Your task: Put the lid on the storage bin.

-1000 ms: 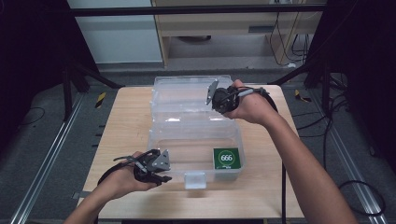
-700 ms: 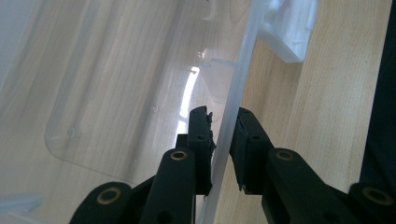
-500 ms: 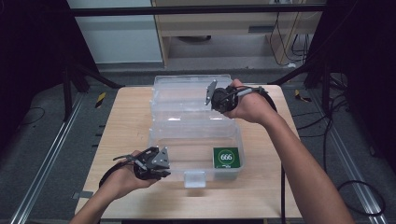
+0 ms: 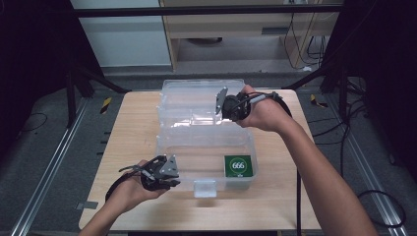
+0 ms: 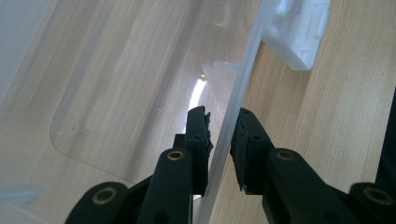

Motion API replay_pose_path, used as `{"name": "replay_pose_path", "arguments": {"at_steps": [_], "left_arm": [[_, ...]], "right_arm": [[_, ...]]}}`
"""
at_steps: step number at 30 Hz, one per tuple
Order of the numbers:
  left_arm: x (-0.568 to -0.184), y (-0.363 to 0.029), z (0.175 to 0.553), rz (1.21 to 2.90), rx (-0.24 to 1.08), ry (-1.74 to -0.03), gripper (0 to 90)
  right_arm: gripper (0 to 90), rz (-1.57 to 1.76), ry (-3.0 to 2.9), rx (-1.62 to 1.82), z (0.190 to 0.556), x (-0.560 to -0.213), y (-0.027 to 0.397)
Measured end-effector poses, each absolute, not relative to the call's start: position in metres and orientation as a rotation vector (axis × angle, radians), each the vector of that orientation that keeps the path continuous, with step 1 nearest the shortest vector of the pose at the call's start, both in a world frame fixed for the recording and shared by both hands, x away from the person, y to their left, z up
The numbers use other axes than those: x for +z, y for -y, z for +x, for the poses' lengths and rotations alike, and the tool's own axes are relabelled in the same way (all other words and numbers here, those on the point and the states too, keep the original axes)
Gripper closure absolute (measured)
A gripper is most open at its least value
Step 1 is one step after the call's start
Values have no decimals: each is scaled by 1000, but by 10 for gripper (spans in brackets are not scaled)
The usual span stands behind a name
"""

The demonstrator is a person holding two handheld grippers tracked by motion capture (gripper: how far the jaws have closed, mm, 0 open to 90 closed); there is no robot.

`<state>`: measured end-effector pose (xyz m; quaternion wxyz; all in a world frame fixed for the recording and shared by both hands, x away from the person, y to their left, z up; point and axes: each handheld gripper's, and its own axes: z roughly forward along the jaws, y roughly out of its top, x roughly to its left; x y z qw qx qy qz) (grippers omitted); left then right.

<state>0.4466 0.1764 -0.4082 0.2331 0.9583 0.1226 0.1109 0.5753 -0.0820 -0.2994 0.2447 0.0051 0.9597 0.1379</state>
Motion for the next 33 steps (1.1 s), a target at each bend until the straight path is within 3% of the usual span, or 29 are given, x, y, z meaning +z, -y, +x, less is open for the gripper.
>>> {"name": "replay_pose_path", "arguments": {"at_steps": [22,33], "left_arm": [[-410,-176,443,2617,327,-360,746],[-412,-175,441,2601,345,-381,736]], "right_arm": [[859,-26,-2537,470,527,-298,90],[851,-26,-2534,477,530,-300,91]]}}
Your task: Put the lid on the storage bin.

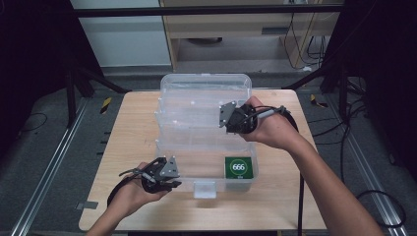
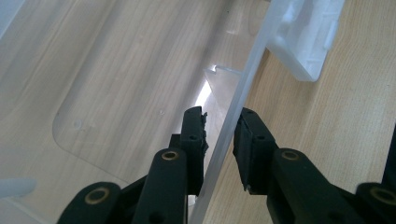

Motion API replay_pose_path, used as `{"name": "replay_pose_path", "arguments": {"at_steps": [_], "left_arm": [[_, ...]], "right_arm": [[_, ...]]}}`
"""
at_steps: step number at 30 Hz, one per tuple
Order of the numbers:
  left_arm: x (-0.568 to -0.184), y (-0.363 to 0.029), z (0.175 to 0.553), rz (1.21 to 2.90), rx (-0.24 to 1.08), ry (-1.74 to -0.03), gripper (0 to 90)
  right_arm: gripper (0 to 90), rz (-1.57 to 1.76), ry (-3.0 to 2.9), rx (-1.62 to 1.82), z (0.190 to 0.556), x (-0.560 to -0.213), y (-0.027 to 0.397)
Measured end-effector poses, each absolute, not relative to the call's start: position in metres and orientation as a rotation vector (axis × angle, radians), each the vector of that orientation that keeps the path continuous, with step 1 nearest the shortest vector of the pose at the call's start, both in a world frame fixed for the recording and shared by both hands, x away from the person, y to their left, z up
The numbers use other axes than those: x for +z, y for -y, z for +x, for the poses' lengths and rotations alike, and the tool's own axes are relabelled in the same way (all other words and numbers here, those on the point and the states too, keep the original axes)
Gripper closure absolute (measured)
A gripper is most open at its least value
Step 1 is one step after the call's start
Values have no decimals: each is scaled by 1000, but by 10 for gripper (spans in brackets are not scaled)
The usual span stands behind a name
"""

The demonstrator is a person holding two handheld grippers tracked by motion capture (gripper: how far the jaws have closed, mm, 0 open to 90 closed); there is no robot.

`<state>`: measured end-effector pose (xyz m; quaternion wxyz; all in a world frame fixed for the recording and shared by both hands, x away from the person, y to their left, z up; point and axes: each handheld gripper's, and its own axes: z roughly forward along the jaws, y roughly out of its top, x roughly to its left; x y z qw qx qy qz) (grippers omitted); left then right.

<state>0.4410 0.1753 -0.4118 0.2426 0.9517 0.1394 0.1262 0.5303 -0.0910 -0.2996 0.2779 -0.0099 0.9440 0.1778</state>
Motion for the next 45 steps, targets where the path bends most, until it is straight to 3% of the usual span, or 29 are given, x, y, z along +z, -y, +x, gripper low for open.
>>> {"name": "replay_pose_path", "arguments": {"at_steps": [45], "left_arm": [[-418,-170,432,2569,409,-410,707]], "right_arm": [[839,-65,-2466,562,474,-314,103]]}}
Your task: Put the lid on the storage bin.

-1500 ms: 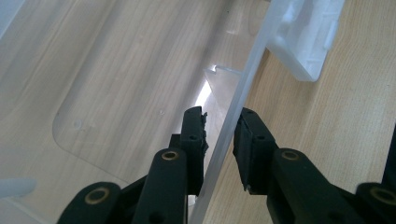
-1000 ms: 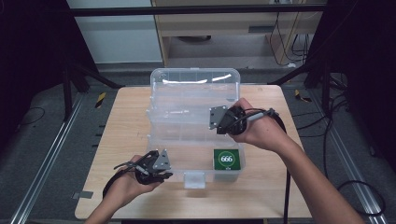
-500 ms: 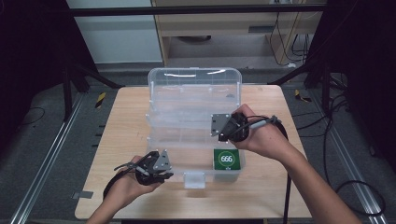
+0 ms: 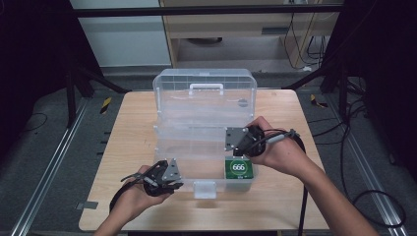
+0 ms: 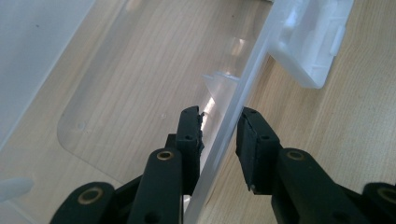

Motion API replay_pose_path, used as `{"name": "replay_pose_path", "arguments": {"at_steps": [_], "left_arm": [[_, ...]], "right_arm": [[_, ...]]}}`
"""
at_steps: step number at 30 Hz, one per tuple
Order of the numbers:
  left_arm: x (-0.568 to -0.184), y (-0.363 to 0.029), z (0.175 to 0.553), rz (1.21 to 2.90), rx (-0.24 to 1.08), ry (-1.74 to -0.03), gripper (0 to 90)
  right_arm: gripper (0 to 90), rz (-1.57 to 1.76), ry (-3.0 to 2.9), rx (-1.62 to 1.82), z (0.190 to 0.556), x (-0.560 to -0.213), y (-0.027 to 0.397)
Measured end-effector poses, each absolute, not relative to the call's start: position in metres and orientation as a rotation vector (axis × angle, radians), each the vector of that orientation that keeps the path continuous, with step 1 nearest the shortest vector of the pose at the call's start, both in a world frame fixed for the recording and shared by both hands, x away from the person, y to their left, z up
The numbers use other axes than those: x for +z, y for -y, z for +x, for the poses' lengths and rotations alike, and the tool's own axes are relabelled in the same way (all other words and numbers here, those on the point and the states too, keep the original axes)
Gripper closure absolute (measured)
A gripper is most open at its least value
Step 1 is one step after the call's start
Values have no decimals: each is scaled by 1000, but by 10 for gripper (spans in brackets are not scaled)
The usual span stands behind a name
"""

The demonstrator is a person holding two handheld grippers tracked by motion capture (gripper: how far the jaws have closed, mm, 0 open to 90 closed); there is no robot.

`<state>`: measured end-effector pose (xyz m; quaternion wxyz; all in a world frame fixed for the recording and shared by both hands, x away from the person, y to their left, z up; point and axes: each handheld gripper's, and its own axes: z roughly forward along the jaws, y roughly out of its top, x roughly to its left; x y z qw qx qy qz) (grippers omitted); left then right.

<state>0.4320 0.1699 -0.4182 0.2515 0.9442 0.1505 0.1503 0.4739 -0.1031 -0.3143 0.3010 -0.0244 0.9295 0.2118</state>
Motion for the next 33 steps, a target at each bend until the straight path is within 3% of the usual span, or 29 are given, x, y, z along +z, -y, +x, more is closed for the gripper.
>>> {"name": "replay_pose_path", "arguments": {"at_steps": [29,32,33], "left_arm": [[-421,-167,426,2551,431,-400,704],[-422,-166,425,2548,445,-402,692],[-421,-166,425,2538,440,-400,651]], "right_arm": [[834,-80,-2480,604,460,-321,108],[833,-78,-2482,610,459,-322,108],[832,-77,-2485,611,459,-322,109]]}}
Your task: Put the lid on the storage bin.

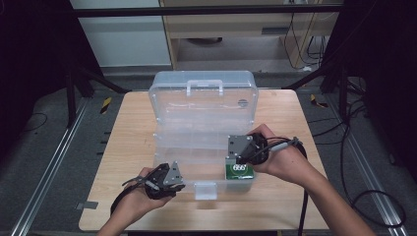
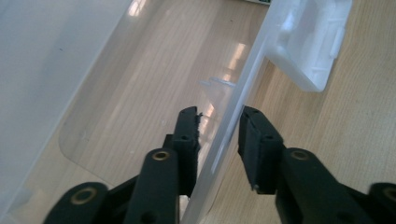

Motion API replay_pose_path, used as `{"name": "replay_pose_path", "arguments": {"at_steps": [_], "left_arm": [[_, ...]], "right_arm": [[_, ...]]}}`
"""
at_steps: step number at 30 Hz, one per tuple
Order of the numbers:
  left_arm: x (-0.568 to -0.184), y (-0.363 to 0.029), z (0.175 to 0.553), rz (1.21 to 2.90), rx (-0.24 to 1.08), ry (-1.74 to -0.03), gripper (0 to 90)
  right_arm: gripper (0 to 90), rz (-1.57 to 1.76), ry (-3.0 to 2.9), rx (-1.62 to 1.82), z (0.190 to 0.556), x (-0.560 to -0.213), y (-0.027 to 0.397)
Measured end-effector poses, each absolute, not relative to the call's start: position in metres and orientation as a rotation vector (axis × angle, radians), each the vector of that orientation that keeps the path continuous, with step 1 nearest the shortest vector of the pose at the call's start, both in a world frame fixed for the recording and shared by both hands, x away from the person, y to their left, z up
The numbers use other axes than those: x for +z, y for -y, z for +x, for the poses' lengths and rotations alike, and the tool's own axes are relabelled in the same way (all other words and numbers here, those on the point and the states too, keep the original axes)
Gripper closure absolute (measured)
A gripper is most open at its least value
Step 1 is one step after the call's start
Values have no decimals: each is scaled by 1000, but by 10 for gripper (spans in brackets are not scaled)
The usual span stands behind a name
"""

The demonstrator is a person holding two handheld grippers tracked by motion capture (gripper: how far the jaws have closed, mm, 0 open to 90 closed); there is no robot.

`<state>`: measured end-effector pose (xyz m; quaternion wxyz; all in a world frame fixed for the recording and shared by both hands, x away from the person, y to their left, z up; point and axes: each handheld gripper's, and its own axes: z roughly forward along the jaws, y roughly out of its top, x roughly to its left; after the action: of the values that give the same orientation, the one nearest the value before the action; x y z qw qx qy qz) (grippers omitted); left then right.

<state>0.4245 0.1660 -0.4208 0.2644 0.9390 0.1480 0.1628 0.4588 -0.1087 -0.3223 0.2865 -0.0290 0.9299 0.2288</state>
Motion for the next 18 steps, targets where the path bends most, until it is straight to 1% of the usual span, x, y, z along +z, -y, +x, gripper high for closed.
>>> {"name": "replay_pose_path", "arguments": {"at_steps": [1,2,3,6,7,10,18], "left_arm": [[-421,-166,425,2538,440,-400,627],[-419,-166,424,2533,441,-400,627],[-418,-166,423,2522,445,-408,576],[-411,-168,418,2494,444,-403,553],[-407,-170,414,2479,451,-398,521],[-397,-175,408,2439,441,-409,505],[-373,-190,400,2350,387,-438,515]], "right_arm": [[832,-77,-2485,611,459,-322,109],[831,-75,-2487,613,459,-323,109],[830,-76,-2485,615,458,-323,109],[830,-72,-2486,617,458,-323,109],[830,-64,-2486,625,457,-324,110],[830,-73,-2487,624,457,-324,110],[829,-73,-2488,624,456,-325,110]]}}
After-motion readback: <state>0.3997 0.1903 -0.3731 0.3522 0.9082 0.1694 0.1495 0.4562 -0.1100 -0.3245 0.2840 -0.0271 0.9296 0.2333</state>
